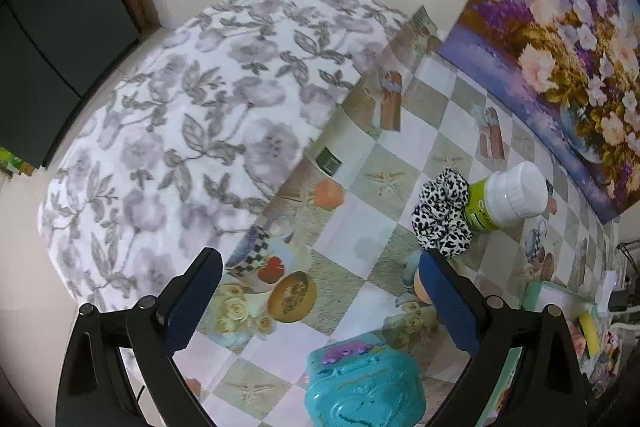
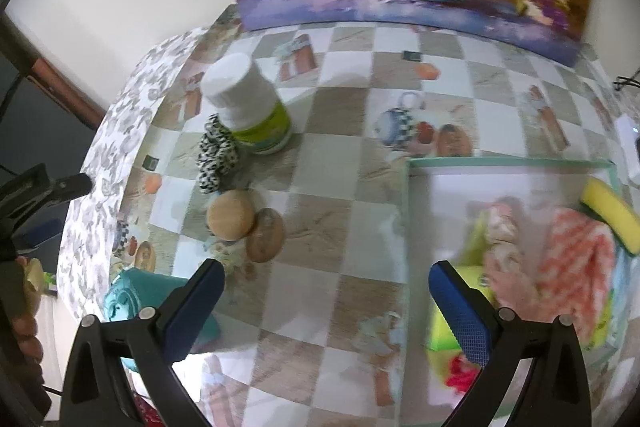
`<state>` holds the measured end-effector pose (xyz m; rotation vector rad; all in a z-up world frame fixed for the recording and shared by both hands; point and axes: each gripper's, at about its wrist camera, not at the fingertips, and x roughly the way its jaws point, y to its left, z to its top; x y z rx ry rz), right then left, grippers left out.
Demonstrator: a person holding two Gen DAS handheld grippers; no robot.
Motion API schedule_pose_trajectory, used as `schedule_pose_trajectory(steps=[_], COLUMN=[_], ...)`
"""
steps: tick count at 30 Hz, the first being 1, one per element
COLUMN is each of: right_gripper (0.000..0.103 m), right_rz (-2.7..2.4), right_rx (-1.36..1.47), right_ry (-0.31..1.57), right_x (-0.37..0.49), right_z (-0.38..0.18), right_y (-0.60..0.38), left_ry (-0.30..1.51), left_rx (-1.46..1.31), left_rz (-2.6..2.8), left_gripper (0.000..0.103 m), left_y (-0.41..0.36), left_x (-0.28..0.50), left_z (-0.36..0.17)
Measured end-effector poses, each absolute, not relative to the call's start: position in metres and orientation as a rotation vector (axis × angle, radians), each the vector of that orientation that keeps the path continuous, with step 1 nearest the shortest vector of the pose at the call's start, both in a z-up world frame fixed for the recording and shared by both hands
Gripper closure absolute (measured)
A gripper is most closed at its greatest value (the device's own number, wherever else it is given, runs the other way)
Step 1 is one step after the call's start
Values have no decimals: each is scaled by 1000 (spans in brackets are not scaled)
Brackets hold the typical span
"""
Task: Organize soft objects
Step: 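Move both tools back toward the remaining pile, then lower the right gripper toward the beige ball beside the pill bottle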
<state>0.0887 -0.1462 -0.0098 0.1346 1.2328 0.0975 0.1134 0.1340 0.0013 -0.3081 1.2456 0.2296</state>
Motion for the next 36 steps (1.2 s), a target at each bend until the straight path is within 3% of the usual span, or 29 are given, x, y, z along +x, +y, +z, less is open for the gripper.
schedule_pose_trajectory(steps=[18,36], right_gripper=[0,6], right_rz=[157,213], right_rx=[76,33], right_ry=[1246,1264], right_x=[126,148], right_z=[-52,-87], right_y=[-101,-66], left_ry=[1358,1361], left_rx=[-283,-276], left_rz=[129,169], left_gripper=[4,4], left_y=[110,124], left_x=[146,165], left_z=[-48,-64])
